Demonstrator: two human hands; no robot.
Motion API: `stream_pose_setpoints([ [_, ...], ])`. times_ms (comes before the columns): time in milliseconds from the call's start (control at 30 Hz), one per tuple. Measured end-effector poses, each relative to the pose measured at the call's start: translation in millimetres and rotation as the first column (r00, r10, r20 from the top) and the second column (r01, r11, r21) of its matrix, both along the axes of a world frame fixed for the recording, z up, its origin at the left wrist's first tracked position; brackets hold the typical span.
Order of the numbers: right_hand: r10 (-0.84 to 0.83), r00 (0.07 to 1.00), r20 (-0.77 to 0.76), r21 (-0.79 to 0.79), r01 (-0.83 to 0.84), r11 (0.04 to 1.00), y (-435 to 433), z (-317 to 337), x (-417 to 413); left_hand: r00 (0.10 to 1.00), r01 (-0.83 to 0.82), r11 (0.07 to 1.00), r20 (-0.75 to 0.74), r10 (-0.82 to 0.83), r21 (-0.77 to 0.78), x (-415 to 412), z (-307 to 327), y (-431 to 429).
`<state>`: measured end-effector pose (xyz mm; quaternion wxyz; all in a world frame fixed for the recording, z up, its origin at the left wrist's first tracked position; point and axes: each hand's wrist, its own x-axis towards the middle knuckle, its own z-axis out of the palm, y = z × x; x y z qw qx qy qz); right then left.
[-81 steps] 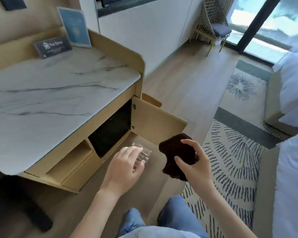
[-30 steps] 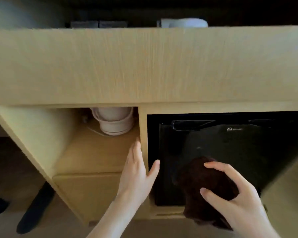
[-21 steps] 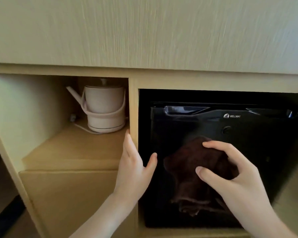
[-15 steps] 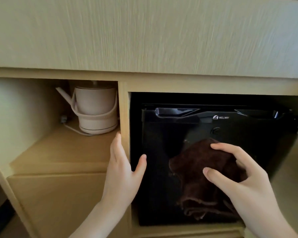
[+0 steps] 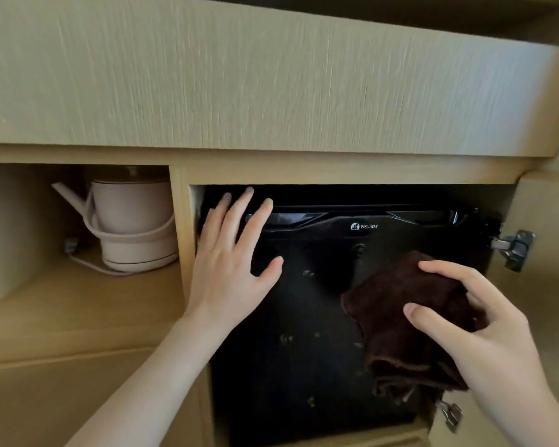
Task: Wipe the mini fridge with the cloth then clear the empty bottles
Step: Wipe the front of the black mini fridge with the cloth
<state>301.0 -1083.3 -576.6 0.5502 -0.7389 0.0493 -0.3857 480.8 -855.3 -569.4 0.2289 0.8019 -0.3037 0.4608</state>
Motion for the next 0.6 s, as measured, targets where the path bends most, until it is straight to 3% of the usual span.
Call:
stream_pose_setpoints([
  [267,0.089,0.984,0.155,-0.219,-0.054,0.974,5,4,71,0.999,0.051,0.995,-0.014,-0.052,-0.084,16,2,-12],
  [467,-0.151,0.909,0.387,-0.179,0.235,0.956,25,-25,105,0.991,0.132,0.972,0.040,-0.127,-0.196,20,-6,-10],
  [600,-0.247,0.901,0.357,-0.150,0.317,0.937,30,-31,111,0.988,0.144,0.972,0.083,-0.130,-0.185,22,-19,-5],
])
